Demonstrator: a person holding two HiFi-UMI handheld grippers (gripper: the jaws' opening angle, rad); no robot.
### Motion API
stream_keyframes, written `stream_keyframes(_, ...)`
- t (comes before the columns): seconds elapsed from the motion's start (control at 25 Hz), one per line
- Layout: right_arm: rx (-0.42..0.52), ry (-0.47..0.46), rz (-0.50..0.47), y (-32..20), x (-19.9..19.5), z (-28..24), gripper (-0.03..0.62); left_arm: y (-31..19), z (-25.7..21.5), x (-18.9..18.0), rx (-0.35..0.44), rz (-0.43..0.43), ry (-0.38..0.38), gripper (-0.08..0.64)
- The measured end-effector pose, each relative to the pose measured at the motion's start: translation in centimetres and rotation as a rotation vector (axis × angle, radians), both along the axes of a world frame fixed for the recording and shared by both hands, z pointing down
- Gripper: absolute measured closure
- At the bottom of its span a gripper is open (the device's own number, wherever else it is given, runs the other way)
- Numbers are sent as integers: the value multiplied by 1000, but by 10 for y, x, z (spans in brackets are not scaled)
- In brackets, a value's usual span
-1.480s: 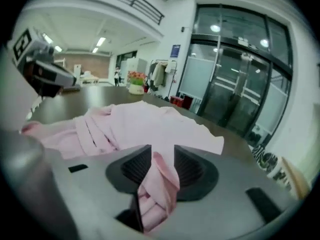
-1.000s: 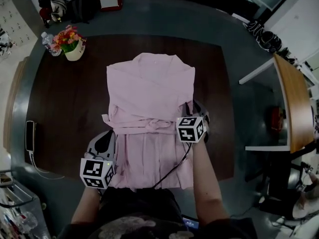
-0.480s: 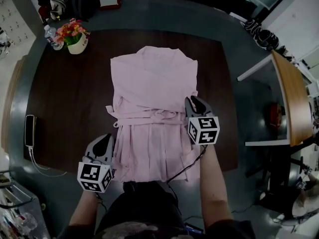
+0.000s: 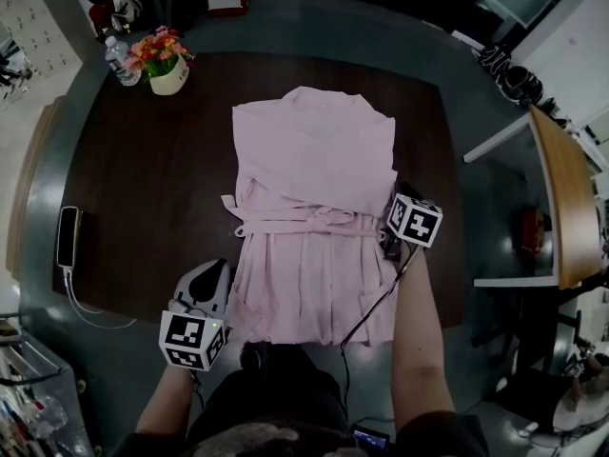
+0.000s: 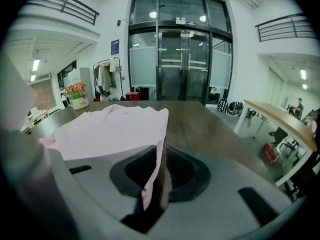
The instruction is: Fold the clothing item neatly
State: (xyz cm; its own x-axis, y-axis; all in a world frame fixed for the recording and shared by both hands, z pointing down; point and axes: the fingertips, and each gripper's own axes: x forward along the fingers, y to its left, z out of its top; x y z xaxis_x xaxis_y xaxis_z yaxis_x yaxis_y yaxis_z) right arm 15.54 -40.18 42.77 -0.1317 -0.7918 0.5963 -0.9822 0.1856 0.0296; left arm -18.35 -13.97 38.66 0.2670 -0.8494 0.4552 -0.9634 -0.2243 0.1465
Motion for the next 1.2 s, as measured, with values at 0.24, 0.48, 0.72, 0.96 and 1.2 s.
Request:
stream_keyframes(0.24,176,-153,-36,83,-10,-62,543,49,1,-17,8,-6,34,550)
stream_keyframes(0.48,272,-232,-115,221,-48,-97,589,121,-23,-30,67,21,31,551)
stream_keyframes(0.72,237,-236,-75,320,-47,-68,589,174,6,-37,47,49,32,549)
stream_keyframes(0.96,231,-265,3,373,-8,-34,589,202,33,-33,66,62,9,549)
stream_keyframes(1.2,191,-293,109,412,51,30,589,219,91,-14,0,48,-52,549)
